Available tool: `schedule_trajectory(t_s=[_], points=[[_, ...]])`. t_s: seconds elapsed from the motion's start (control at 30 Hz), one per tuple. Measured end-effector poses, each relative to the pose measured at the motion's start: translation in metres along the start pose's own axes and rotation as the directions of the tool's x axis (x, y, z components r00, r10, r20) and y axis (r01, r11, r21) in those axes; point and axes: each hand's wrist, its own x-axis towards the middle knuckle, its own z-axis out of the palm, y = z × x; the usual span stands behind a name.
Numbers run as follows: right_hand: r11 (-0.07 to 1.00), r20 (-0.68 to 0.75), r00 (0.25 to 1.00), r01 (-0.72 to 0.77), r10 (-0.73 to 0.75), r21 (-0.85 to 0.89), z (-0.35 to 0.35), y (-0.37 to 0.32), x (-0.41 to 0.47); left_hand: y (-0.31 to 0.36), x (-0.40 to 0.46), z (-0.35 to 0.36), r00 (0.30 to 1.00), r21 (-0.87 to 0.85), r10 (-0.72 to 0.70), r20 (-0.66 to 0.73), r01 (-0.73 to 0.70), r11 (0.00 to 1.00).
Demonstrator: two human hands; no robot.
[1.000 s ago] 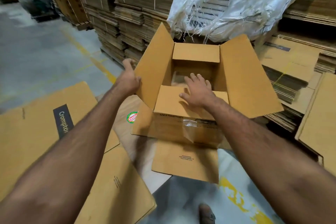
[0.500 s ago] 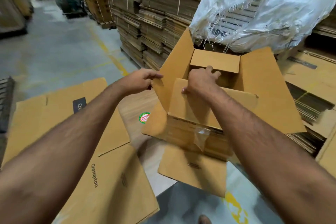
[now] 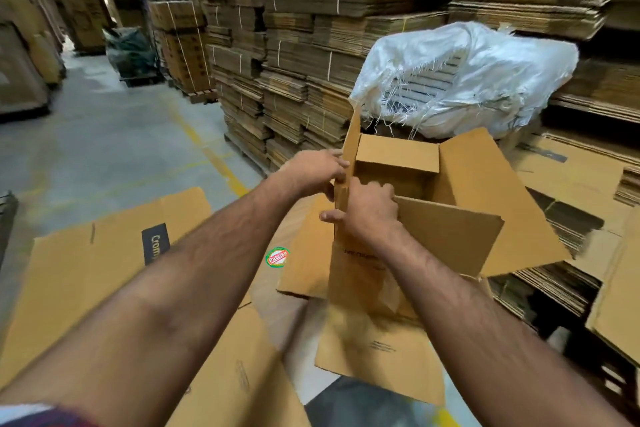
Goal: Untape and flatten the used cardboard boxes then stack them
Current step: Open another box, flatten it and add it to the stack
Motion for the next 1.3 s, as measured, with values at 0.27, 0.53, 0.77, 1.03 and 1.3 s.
schedule_trajectory(t_s=[0.27, 0.53, 0.77, 1.03, 1.3], points=[[0.974, -0.129, 0.970, -0.217, 0.206, -0.069, -0.025, 0.041, -0.001, 0.044, 0.037, -0.023, 0.967, 0.193, 0.114, -0.227, -0.070, 0.979], [0.964, -0.219, 0.946, -0.205, 0.240, 0.172, -0.069, 0.091, -0.015, 0.073, 0.078, -0.060, 0.877, 0.022, 0.291, -0.383, -0.306, 0.952], [0.983, -0.583, 0.792, -0.123, 0.181, 0.138, -0.140, 0.114, -0.047, 0.077, 0.102, -0.083, 0.862, -0.255, 0.164, -0.480, -0.316, 0.914], [0.994, -0.665, 0.740, 0.069, -0.105, -0.080, -0.181, 0.099, -0.059, 0.071, 0.089, -0.097, 0.854, -0.443, 0.029, -0.519, -0.298, 0.846], [0.950, -0.737, 0.623, 0.300, -0.263, -0.085, -0.212, 0.084, -0.067, 0.033, 0.048, -0.124, 0.892, -0.670, -0.137, -0.431, -0.215, 0.710]])
